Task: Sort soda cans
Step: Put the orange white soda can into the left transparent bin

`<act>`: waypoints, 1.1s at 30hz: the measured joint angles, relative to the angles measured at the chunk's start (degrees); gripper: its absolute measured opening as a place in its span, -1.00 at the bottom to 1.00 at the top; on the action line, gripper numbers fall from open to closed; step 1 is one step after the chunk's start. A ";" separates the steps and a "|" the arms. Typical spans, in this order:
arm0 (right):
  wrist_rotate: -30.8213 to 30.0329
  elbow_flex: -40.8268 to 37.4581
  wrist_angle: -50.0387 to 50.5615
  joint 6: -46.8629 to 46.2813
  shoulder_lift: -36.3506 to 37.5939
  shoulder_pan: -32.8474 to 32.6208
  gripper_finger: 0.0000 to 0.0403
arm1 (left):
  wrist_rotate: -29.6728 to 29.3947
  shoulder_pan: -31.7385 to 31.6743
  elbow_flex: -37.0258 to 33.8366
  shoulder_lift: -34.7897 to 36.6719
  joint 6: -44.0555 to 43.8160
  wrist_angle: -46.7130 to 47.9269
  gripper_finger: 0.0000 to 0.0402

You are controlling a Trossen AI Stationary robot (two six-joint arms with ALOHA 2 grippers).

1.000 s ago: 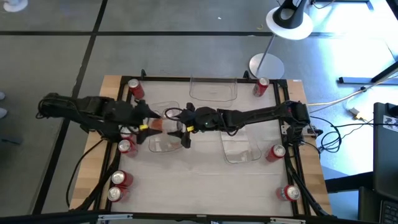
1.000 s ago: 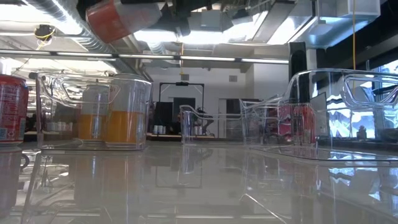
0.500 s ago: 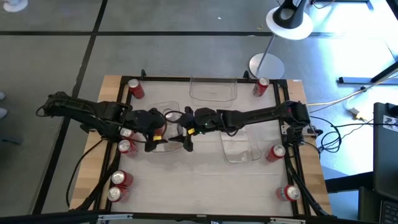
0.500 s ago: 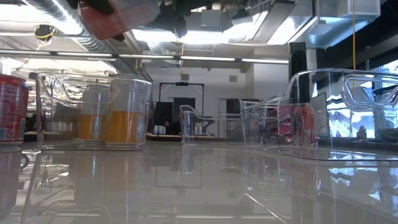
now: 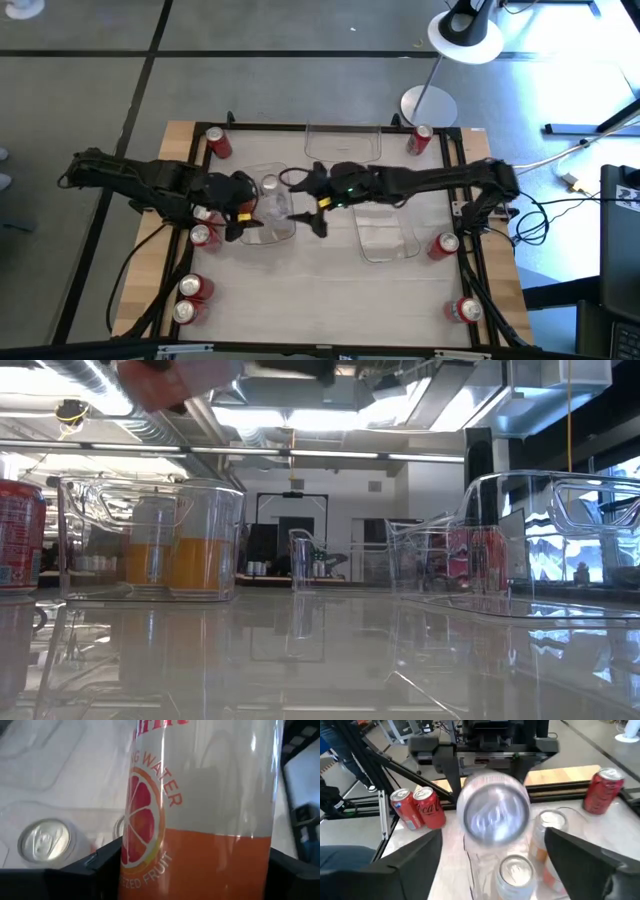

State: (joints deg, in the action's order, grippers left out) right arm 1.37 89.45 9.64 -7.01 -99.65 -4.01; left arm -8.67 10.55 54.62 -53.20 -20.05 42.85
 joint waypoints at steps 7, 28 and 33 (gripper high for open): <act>-1.36 -4.20 -18.88 3.11 -0.58 0.38 0.59 | -5.72 2.71 -7.52 10.15 2.01 -15.06 0.43; 4.57 -0.83 -53.93 -3.87 -14.50 1.36 0.60 | -5.90 3.43 -14.34 14.29 5.24 -33.29 0.43; 3.27 -0.83 -53.03 -3.63 -14.56 1.03 0.60 | -5.44 3.43 -14.96 14.20 5.16 -33.52 0.43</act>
State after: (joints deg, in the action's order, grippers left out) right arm 4.64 88.62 -43.39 -10.64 -114.21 -2.98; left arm -14.11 13.97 39.66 -39.00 -14.88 9.34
